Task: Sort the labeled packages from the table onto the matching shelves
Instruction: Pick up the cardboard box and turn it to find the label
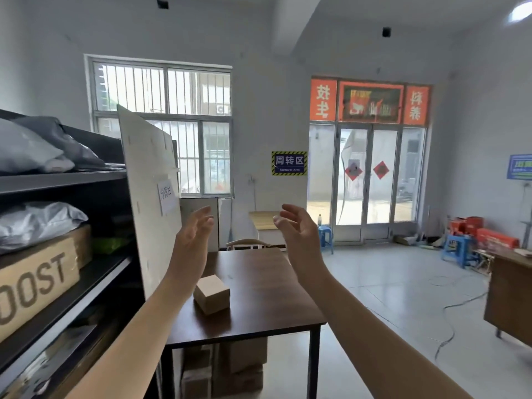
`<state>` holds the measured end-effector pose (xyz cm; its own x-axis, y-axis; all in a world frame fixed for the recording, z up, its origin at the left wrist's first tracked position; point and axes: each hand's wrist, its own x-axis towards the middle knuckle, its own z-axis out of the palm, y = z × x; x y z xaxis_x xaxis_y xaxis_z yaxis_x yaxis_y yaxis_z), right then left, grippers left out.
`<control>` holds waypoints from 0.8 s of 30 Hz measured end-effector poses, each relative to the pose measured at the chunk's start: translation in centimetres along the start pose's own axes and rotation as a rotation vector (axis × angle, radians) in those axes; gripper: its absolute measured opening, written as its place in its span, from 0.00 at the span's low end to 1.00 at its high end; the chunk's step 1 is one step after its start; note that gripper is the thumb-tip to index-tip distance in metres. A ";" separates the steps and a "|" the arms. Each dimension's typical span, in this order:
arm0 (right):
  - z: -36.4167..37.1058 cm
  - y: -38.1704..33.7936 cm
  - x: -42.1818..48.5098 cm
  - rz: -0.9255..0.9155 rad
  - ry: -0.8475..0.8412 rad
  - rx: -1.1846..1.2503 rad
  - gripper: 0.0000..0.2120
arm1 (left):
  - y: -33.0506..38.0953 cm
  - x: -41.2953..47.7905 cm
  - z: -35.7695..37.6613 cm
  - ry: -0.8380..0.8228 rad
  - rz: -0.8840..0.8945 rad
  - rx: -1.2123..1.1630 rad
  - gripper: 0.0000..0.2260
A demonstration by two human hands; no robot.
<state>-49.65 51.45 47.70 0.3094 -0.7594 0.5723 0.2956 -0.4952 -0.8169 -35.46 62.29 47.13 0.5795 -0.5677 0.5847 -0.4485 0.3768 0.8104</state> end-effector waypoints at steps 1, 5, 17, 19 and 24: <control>0.2 0.4 0.4 0.001 0.001 0.004 0.12 | -0.5 0.3 0.2 -0.005 -0.004 -0.005 0.19; 0.8 2.1 2.7 -0.009 -0.013 0.012 0.12 | -2.4 1.7 0.8 -0.012 -0.014 0.011 0.21; 3.3 6.6 9.6 -0.029 -0.059 0.160 0.11 | -4.3 7.8 0.6 0.072 0.067 0.076 0.11; 3.9 7.7 10.0 -0.008 -0.052 0.176 0.11 | -5.0 8.6 0.5 0.072 0.064 0.087 0.10; 5.8 9.9 11.6 0.006 -0.040 0.129 0.12 | -7.7 11.6 -0.3 0.096 0.050 0.076 0.10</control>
<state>-37.88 40.14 46.68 0.3467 -0.7436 0.5717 0.4067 -0.4300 -0.8060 -25.12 53.06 47.70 0.6157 -0.4756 0.6283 -0.5269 0.3443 0.7770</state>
